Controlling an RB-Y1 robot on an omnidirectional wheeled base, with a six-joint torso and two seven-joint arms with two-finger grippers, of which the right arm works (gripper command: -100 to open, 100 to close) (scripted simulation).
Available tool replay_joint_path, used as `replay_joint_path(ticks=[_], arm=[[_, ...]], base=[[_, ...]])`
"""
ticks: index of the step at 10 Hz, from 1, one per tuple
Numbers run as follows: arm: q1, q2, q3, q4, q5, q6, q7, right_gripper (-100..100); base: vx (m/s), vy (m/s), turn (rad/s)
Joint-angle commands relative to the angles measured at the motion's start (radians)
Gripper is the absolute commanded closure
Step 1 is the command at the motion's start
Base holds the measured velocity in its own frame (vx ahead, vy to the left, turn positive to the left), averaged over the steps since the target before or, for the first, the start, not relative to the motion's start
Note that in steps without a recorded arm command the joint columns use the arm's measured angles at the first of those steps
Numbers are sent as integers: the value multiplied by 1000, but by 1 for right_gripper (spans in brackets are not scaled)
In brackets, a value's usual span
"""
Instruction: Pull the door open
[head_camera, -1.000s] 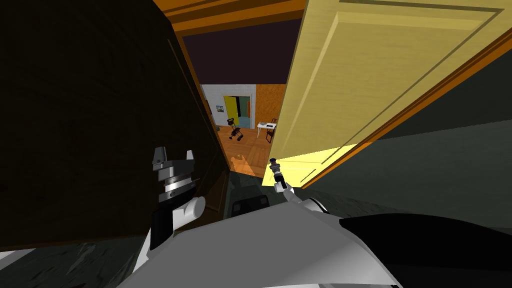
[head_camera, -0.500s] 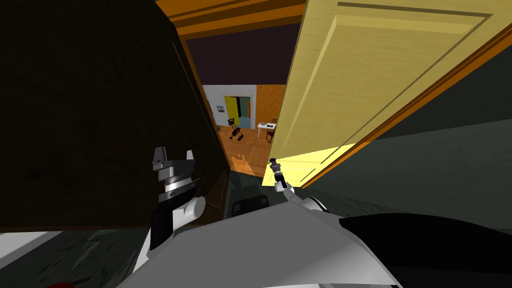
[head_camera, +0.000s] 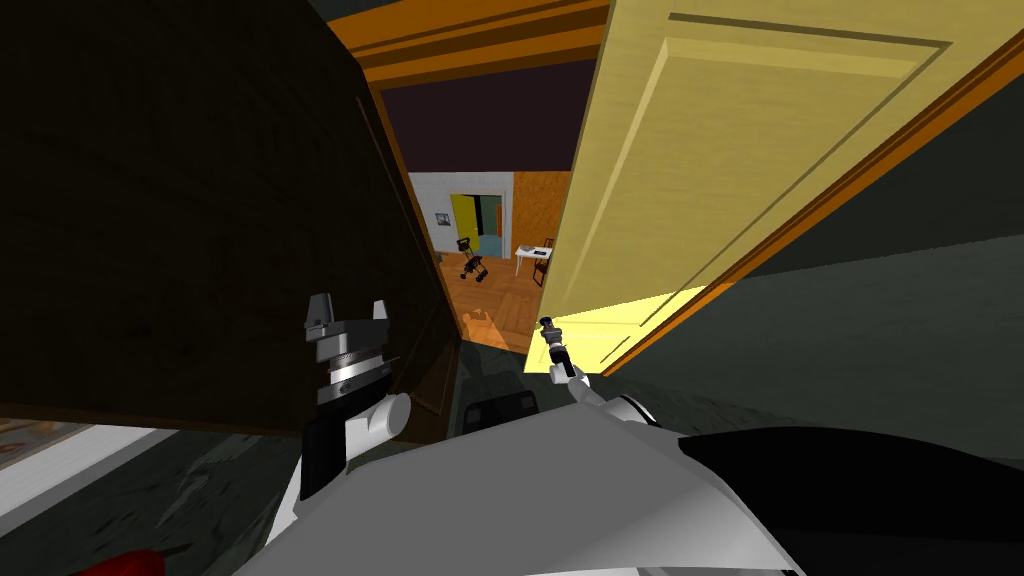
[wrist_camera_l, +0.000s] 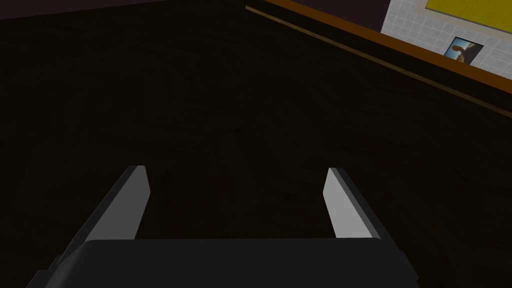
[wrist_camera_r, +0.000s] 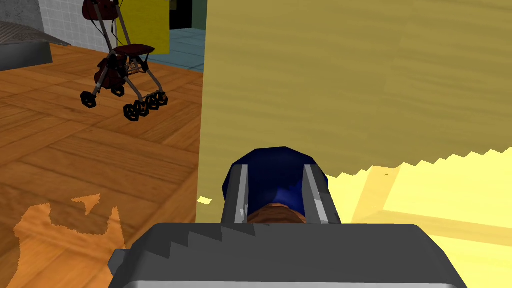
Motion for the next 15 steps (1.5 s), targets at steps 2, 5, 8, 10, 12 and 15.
replay_joint_path(ticks=[2, 5, 8, 10, 12, 15], arm=[[7, -1, -1, 20, -11, 13, -58, 100], [7, -1, -1, -5, -11, 13, -58, 100], [7, -1, -1, 18, -11, 13, -58, 100], [6, -3, 0, 22, -18, 13, -101, 100], [5, -4, 1, 24, -23, 12, -129, 100], [-17, -26, 5, 36, -16, -27, -145, 100]], base=[[-25, 7, 14], [-14, -1, -2], [8, 0, 2], [-23, 11, 19], [-27, 9, 16], [-113, -9, 69]])
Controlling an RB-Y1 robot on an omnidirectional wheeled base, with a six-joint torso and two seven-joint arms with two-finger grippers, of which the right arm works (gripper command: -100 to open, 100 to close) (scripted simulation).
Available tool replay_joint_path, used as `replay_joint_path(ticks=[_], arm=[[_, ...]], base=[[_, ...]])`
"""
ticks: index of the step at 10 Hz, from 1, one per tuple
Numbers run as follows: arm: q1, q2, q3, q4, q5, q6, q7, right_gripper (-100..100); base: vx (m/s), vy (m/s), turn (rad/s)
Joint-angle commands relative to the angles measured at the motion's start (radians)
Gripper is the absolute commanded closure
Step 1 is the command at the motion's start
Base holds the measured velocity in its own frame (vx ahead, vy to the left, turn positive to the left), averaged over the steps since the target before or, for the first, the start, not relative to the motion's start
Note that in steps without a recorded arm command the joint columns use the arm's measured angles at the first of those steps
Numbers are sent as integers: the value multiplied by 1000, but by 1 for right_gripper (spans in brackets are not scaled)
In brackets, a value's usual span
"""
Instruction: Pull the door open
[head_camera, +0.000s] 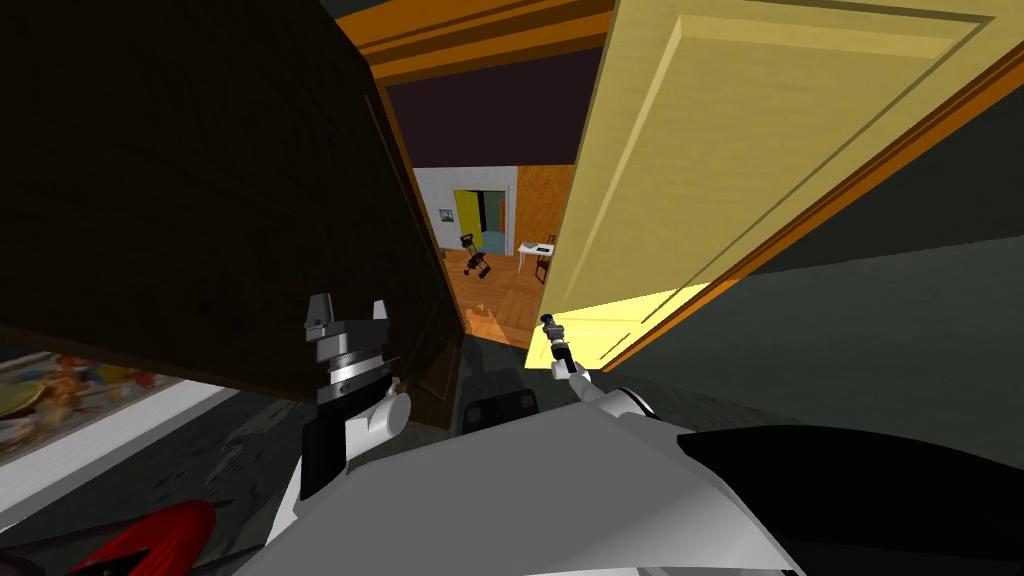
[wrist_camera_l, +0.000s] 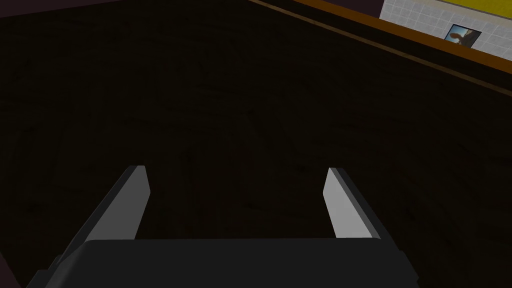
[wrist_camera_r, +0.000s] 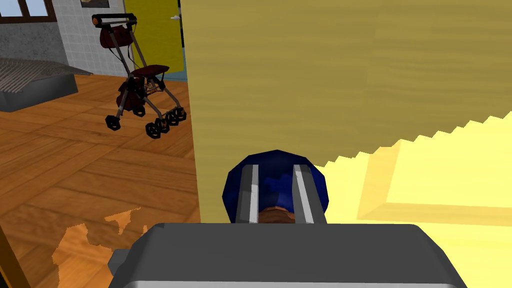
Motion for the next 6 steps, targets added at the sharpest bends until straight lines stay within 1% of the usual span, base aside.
replay_joint_path(ticks=[1, 2, 3, 6], arm=[[30, 2, 6, -14, 2, 16, -4, 100], [38, -12, 13, -12, 6, 10, -23, 100], [45, -23, 19, -9, 10, 6, -39, 100], [69, -61, 40, -2, 19, -10, -92, 100]], base=[[-122, -11, 37], [-139, 5, 115], [-198, 14, 147], [-183, 42, 120]])
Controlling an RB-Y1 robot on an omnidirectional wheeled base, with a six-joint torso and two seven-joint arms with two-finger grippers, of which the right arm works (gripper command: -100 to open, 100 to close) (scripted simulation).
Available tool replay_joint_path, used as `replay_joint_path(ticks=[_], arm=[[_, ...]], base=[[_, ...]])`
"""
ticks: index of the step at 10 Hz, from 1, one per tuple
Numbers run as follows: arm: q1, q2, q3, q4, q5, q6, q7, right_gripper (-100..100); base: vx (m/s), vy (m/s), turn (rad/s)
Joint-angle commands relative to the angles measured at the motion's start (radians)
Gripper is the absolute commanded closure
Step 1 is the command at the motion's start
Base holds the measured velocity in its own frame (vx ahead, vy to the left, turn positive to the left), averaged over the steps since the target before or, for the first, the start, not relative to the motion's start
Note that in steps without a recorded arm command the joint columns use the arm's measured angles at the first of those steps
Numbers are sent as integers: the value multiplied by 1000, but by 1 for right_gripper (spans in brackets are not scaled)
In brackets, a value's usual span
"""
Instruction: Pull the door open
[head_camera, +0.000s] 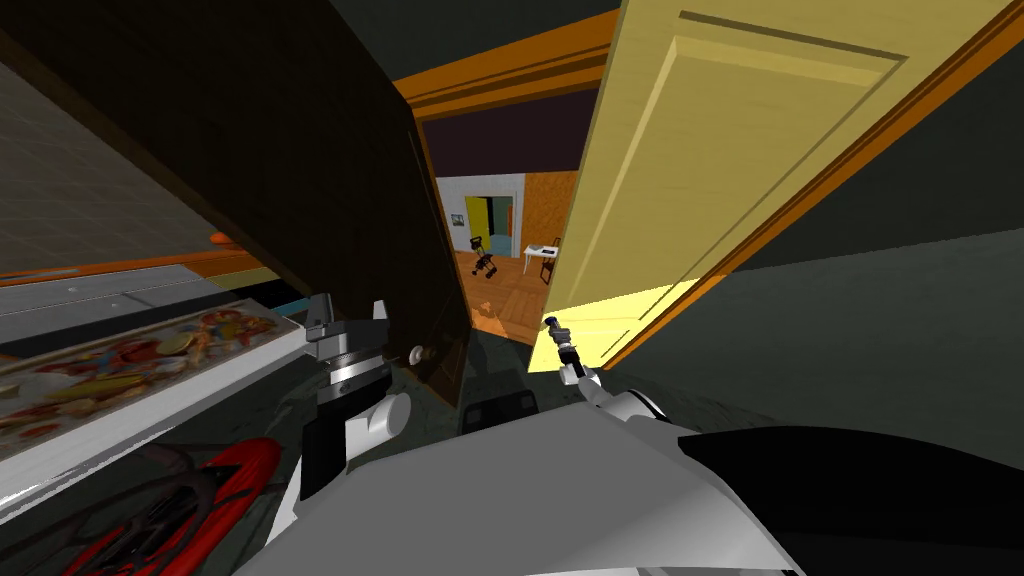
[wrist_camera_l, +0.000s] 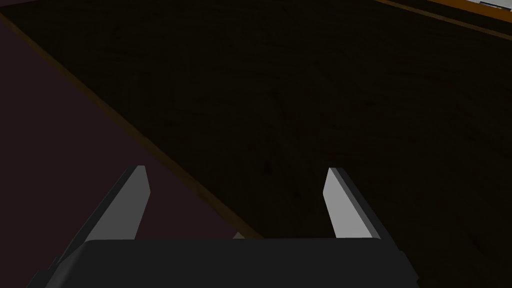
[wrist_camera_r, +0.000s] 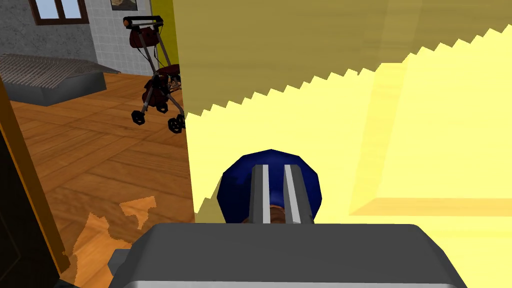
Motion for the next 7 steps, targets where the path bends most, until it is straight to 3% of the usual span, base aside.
replay_joint_path(ticks=[1, 2, 7], arm=[[38, 3, 14, -38, 5, 30, -12, 100], [38, -9, 9, -46, 3, 20, -15, -100], [57, -20, 35, -46, 16, 37, -50, -100]], base=[[-93, 1, 37], [-173, -10, -34], [-211, 20, -9]])
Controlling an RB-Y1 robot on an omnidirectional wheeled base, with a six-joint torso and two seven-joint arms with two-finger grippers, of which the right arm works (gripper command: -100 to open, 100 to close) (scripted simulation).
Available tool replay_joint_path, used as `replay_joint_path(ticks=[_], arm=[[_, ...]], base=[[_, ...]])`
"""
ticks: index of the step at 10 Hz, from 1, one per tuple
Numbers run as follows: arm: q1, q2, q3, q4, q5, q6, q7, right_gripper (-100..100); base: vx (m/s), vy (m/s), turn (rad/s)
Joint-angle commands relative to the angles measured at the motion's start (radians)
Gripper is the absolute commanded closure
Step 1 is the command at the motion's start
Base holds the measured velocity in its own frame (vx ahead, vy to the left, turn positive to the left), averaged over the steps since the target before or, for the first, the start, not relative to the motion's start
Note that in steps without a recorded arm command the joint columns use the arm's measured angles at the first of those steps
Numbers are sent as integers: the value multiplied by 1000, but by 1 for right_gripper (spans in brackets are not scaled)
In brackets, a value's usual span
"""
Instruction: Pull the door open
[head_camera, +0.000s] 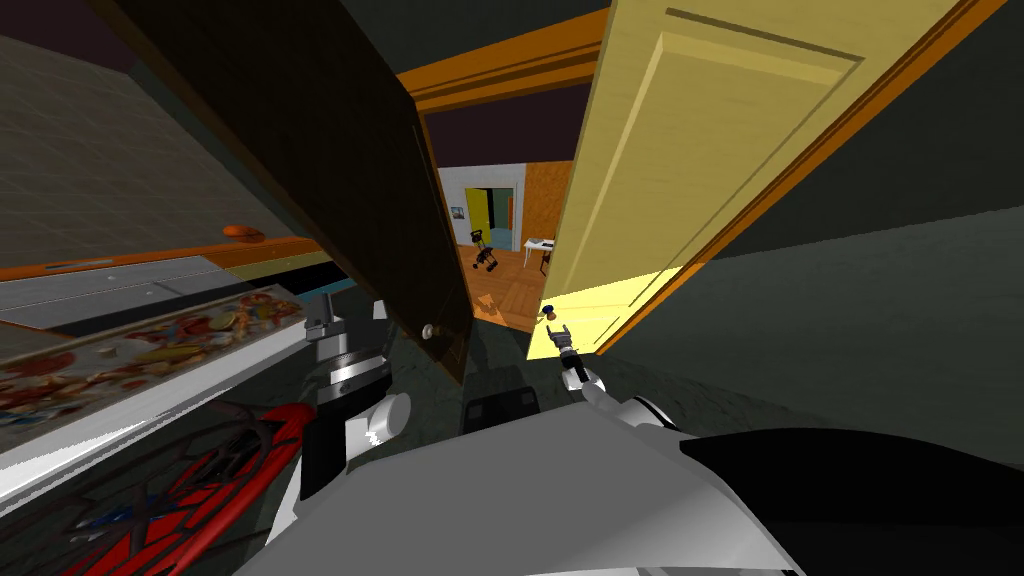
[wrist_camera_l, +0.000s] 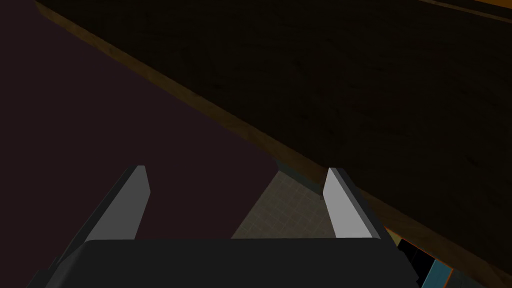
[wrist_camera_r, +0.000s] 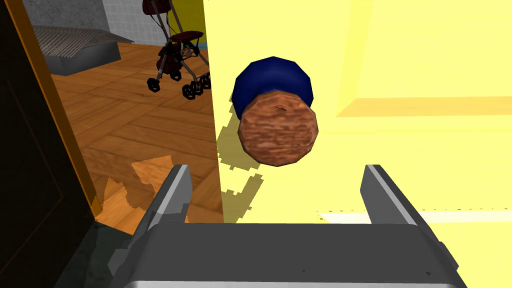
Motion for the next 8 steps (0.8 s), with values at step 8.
replay_joint_path(ticks=[8], arm=[[26, -15, -24, 26, -15, -34, -15, -100]], base=[[95, -13, 60]])
